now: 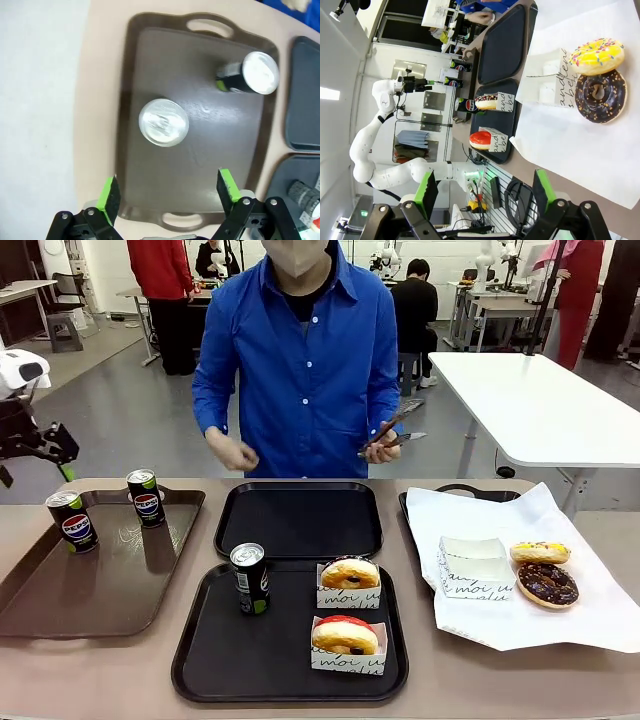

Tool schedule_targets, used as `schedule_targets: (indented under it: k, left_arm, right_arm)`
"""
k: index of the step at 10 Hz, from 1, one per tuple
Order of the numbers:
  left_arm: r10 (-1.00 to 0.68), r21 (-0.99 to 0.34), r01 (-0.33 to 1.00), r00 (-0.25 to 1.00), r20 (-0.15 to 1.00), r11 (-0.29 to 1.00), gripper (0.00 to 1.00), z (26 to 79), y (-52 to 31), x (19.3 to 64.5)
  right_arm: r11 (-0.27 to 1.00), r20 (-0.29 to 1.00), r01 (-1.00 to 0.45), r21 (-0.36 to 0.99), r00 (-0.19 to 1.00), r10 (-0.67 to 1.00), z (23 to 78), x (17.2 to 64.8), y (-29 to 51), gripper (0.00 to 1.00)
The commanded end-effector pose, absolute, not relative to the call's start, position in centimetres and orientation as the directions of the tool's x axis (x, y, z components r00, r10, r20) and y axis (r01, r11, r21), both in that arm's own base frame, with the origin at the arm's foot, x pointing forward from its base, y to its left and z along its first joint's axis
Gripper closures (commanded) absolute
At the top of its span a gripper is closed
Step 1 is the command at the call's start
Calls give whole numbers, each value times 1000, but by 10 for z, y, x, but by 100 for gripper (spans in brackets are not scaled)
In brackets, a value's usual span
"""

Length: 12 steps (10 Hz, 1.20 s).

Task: Set up donuts and drinks on trays.
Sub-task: Pick up one Pepsi coke from the Handle tray and place it on the Flat Tray without a Pepsi coke.

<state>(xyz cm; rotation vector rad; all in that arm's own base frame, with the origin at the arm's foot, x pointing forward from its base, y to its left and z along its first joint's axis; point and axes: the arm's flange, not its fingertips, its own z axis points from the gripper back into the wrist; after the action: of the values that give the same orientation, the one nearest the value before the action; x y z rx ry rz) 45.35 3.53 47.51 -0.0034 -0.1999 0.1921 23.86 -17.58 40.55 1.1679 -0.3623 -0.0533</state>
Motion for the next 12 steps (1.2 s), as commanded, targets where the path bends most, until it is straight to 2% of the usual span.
schedule_targets:
  k: [1,3,12]
  left_arm:
    - [141,-9,-141,977,162,990,0,473,43,479]
    - [159,-14,-160,966,205,987,0,467,44,486]
    - [130,-32,-127,982,140,991,0,410,38,511]
  right_arm:
    - [389,263,-160,907,938,-227,405,239,-176,0]
    - [389,263,-160,907,938,-227,405,239,-176,0]
    - [389,263,-160,907,938,-227,405,239,-176,0]
